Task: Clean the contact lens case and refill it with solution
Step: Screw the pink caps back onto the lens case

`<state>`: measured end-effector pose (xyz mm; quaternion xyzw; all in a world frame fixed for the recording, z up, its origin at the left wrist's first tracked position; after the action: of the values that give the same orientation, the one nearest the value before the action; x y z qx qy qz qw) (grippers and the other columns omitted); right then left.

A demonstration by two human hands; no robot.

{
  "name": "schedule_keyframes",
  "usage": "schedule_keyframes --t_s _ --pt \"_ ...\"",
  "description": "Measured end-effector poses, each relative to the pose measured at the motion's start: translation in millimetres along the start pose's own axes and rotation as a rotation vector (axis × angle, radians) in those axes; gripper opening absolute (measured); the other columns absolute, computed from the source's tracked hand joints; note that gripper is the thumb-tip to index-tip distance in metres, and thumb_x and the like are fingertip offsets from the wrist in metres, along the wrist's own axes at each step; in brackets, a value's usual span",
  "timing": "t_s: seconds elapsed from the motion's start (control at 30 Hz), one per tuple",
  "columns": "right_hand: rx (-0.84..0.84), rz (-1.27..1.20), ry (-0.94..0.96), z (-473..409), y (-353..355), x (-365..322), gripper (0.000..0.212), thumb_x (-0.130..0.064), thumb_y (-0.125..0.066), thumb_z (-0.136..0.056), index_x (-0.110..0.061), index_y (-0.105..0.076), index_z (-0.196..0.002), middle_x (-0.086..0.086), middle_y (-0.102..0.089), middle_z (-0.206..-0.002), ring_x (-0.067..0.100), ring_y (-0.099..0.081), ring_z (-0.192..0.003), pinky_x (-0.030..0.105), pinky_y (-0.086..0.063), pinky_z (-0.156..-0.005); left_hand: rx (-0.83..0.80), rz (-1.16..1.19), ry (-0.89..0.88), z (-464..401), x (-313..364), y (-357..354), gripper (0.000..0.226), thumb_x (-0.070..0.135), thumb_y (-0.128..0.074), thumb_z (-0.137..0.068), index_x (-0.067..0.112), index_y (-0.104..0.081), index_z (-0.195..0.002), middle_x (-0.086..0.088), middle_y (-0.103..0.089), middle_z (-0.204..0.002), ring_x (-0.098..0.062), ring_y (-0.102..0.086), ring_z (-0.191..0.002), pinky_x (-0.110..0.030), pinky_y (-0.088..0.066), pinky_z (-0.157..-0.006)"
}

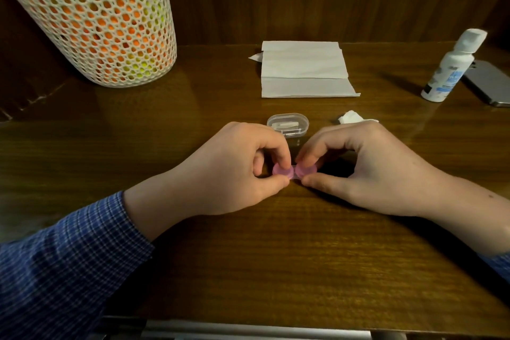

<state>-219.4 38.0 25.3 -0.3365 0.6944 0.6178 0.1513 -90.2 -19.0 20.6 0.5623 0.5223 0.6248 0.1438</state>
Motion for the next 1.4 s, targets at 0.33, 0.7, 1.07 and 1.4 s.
schedule_keyframes --t_s 0.33,0.7,1.07,1.4 --pt "-0.077 -0.012 0.004 -0.5 -0.4 0.4 0.017 -0.026 -0.075 -0.084 -0.033 -0.077 -0.100 -0.019 -0.076 -0.101 0.000 -0.070 -0.101 0.025 -0.058 -0.091 0.005 0.019 0.002 0.4 -0.5 0.1 0.010 0.028 -0.078 -0.087 0.028 -0.075 -0.096 0.001 -0.071 -0.081 -0.022 -0.063 -0.063 -0.041 -0.053 -0.057" --pt "0.007 0.014 0.009 -1.0 -0.1 -2.0 0.016 -0.039 -0.078 -0.078 -0.032 -0.077 -0.092 -0.014 -0.073 -0.094 0.005 -0.070 -0.092 0.032 -0.060 -0.084 -0.010 0.007 0.008 -0.2 -2.7 -0.8 0.012 0.030 -0.077 -0.087 0.029 -0.074 -0.099 0.001 -0.071 -0.082 -0.022 -0.064 -0.063 -0.042 -0.054 -0.055" --pt "-0.083 0.006 0.029 0.1 -0.3 -1.8 0.019 -0.021 -0.077 -0.085 -0.031 -0.077 -0.101 -0.018 -0.075 -0.103 0.002 -0.070 -0.103 0.024 -0.056 -0.093 -0.013 0.014 0.004 0.4 -1.8 -0.9 0.011 0.030 -0.077 -0.087 0.029 -0.074 -0.098 0.000 -0.071 -0.080 -0.023 -0.063 -0.062 -0.041 -0.053 -0.054" --pt "-0.043 -0.002 0.008 -1.5 -1.2 1.2 0.016 -0.030 -0.080 -0.081 -0.033 -0.077 -0.096 -0.015 -0.074 -0.097 0.005 -0.070 -0.098 0.029 -0.058 -0.088 -0.013 0.003 -0.001 0.0 -1.4 -0.9 0.011 0.030 -0.077 -0.088 0.029 -0.074 -0.097 0.001 -0.071 -0.080 -0.022 -0.063 -0.063 -0.041 -0.053 -0.055"
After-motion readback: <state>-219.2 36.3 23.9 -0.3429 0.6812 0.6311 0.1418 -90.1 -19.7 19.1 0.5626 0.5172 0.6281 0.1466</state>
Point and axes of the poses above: each hand's wrist, its own z-axis away from the middle knuckle, its own y-axis out of the back of the hand, x = y × z, the point moved 8 cm from there along -z, towards the middle knuckle
